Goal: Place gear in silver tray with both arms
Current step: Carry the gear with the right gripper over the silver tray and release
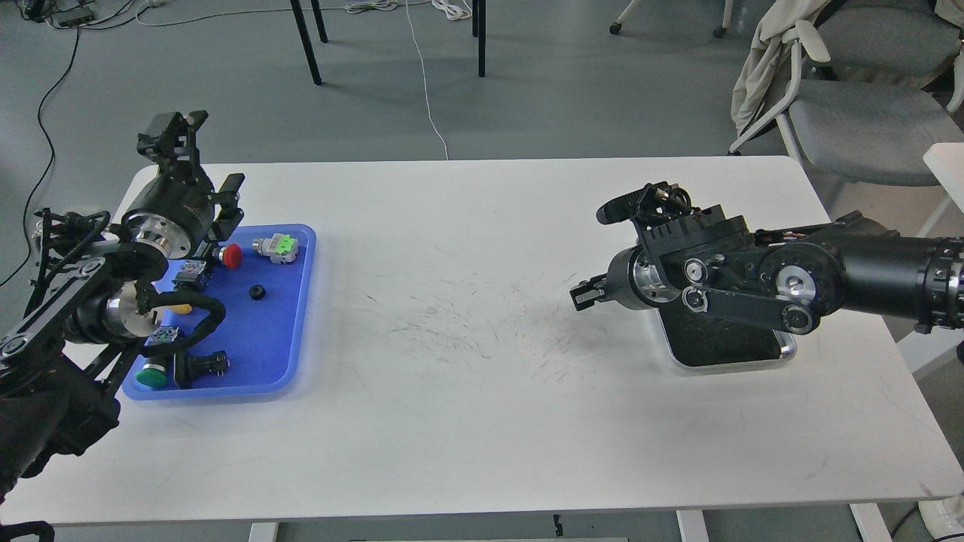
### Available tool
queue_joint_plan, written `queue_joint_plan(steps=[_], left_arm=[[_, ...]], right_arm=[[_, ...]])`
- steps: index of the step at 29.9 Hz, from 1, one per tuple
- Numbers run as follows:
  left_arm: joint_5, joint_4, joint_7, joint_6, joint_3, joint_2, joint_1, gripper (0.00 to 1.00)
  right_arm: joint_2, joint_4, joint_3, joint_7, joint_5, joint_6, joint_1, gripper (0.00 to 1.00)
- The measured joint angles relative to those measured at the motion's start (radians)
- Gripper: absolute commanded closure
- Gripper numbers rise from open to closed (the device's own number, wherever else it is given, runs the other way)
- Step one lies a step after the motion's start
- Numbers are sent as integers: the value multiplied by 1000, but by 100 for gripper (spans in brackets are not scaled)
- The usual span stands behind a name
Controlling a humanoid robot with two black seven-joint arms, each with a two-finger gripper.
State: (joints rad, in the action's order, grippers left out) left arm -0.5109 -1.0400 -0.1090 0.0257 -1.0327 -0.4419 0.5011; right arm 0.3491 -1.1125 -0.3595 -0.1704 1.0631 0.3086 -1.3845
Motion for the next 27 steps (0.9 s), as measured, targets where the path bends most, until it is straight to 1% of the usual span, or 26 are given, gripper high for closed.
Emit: queue_joint_plan(steps=[7, 10, 13, 17, 20, 23, 27], left_arm=[[-3, 0, 0, 2, -1, 0, 2, 2], [-3, 0, 0, 2, 0, -1, 2, 2], [-3, 0, 0, 2, 1, 2, 2, 2], [-6, 0, 0, 2, 3, 11, 2, 2], [-18, 0, 0, 3, 3, 17, 2, 2], [-26, 0, 0, 4, 4, 18, 6, 2], [-27, 0, 2, 3, 4, 18, 11, 2]], right_arm=[[171, -64, 64, 6, 1, 1, -90, 99], [259, -57, 67, 26, 23, 0, -89, 99], [299, -9, 60, 50, 77, -40, -30, 99], [300, 85, 60, 82, 155, -112, 103, 99], [252, 162, 63, 99, 171, -146, 186, 99], [212, 220, 64, 109, 173, -167, 230, 99], [176, 263, 68, 114, 172, -176, 259, 98]])
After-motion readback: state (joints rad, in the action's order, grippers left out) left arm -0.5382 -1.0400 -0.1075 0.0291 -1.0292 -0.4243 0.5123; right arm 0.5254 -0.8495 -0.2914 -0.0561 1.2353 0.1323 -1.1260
